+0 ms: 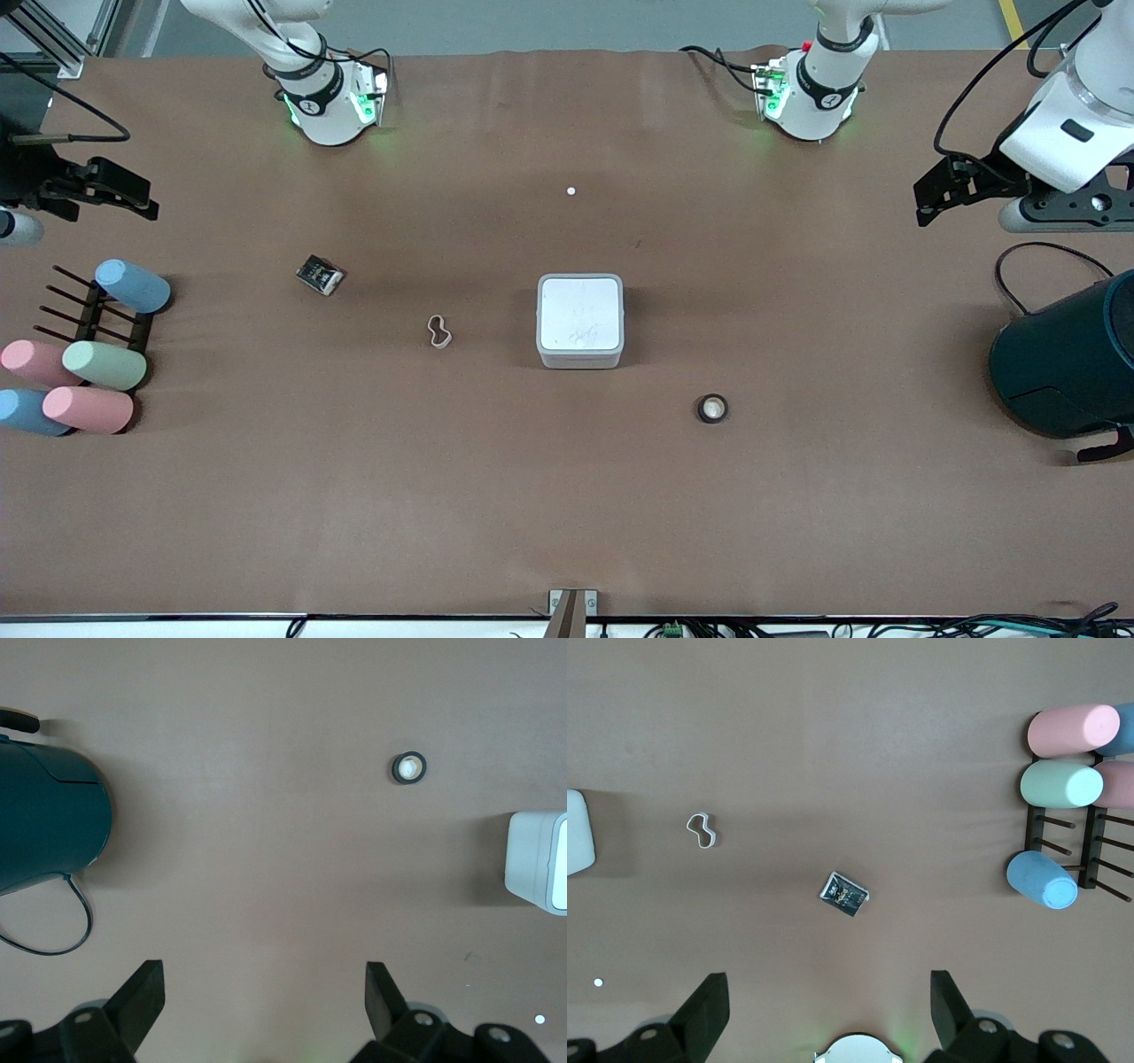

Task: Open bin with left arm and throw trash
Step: 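Reach the right gripper to the white strip while the left gripper reaches the bin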

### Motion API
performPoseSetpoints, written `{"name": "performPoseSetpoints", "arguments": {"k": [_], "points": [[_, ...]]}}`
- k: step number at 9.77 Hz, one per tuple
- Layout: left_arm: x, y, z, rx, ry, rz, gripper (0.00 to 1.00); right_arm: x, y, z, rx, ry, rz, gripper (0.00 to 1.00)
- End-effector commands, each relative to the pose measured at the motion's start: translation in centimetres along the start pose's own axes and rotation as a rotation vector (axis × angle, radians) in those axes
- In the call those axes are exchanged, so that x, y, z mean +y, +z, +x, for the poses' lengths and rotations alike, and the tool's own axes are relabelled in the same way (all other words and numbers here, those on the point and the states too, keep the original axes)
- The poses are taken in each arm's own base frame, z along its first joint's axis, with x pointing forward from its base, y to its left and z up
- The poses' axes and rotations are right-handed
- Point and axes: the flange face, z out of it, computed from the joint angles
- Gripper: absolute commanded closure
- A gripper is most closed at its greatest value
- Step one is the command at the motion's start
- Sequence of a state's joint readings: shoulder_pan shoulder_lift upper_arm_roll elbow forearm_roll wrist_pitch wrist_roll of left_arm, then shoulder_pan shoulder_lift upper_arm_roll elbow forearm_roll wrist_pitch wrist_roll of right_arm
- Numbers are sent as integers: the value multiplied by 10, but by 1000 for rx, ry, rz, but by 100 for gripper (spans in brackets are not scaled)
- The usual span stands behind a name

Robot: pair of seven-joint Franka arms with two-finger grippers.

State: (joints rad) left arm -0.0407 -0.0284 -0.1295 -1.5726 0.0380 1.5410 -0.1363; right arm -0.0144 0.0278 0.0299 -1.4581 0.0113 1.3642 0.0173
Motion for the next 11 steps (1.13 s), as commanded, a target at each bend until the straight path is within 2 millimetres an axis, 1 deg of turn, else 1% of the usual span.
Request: {"name": "performPoseSetpoints", "arguments": {"k": [1, 2, 3, 4, 5, 6, 7, 8, 9, 10, 11], "points": [[-1, -6, 3, -1, 3, -17, 0, -10, -1, -5, 4, -11, -14, 0], [0, -7, 2, -1, -1, -21, 0, -10, 0, -5, 2, -10, -12, 0], [8, -1, 3, -14, 10, -25, 0, -10, 10, -2, -9, -7, -8, 0], [39, 22, 6, -79, 69, -16, 0, -16, 34, 7, -11, -14, 10, 0], [88, 34, 0, -110, 155, -5, 6, -31, 57, 14, -2, -3, 53, 0], [138, 64, 7, -139, 246, -15, 35, -62, 90, 20, 10, 11, 54, 0], [190, 92, 19, -131, 322, -37, 67, -98, 131, 22, 32, 28, 52, 0], [243, 125, 28, -115, 321, -62, 83, -136, 179, 17, 59, 43, 52, 0], [283, 161, 37, -94, 263, -93, 89, -166, 222, 11, 82, 66, 54, 0], [318, 190, 43, -79, 258, -122, 95, -190, 258, 4, 95, 87, 56, 0], [349, 217, 40, -60, 292, -121, 100, -209, 297, 7, 89, 69, 50, 0]]}}
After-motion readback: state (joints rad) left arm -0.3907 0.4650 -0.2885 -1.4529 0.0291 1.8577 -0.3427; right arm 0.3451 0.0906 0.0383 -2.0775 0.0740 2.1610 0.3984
